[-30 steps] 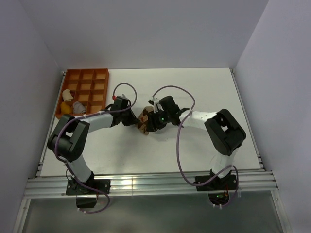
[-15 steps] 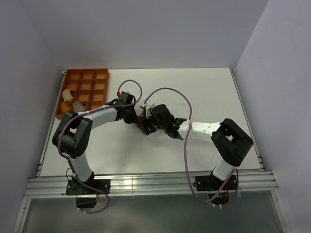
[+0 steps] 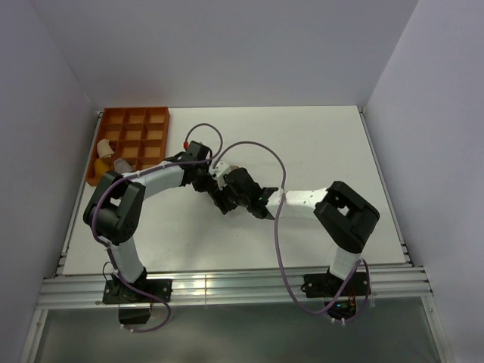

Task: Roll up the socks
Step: Roll the sock at the center of the board.

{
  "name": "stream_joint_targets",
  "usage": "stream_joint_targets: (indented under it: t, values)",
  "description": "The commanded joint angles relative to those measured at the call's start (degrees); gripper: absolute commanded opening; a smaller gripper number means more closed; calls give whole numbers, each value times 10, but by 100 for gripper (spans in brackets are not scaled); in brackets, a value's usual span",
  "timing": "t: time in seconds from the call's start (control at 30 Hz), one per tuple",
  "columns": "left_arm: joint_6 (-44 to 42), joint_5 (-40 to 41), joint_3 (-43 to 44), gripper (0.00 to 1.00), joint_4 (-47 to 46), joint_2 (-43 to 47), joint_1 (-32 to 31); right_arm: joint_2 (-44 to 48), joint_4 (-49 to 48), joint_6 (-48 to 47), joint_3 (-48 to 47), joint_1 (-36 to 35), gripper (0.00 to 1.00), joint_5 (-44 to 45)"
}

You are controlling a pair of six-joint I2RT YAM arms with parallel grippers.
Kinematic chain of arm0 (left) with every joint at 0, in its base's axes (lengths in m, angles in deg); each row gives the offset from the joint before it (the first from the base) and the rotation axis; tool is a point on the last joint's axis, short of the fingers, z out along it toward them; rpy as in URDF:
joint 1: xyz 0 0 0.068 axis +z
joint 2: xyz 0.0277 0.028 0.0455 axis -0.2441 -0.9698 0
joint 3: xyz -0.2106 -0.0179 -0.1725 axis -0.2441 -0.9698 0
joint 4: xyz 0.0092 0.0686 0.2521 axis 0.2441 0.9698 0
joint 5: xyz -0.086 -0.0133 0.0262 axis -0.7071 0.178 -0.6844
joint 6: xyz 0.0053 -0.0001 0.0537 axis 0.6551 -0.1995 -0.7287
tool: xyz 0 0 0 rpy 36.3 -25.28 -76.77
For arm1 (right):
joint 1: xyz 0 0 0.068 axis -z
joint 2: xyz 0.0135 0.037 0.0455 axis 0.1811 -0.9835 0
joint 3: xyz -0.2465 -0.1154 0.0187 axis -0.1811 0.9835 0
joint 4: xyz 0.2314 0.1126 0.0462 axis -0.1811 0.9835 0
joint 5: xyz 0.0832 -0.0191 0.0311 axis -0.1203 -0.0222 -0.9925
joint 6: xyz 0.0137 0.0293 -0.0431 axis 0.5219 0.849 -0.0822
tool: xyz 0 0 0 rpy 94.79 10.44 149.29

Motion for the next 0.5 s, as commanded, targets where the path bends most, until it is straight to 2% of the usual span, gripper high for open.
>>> stream_joint_targets:
  t: [0.0,0.27,0.37,0.47]
  values:
    - [-22,23,3,0,41,-26,-3,-15,-19,-27,-38,-12,65,38]
    - [-22,22,5,0,41,-30,-4,-51,-4,-39,-59,-27,65,79]
    - [-22,22,6,0,41,-30,-4,-62,4,-37,-61,-28,62,86]
    - [-22,14,7,1,40,-30,-4,-75,18,-36,-65,-28,53,83]
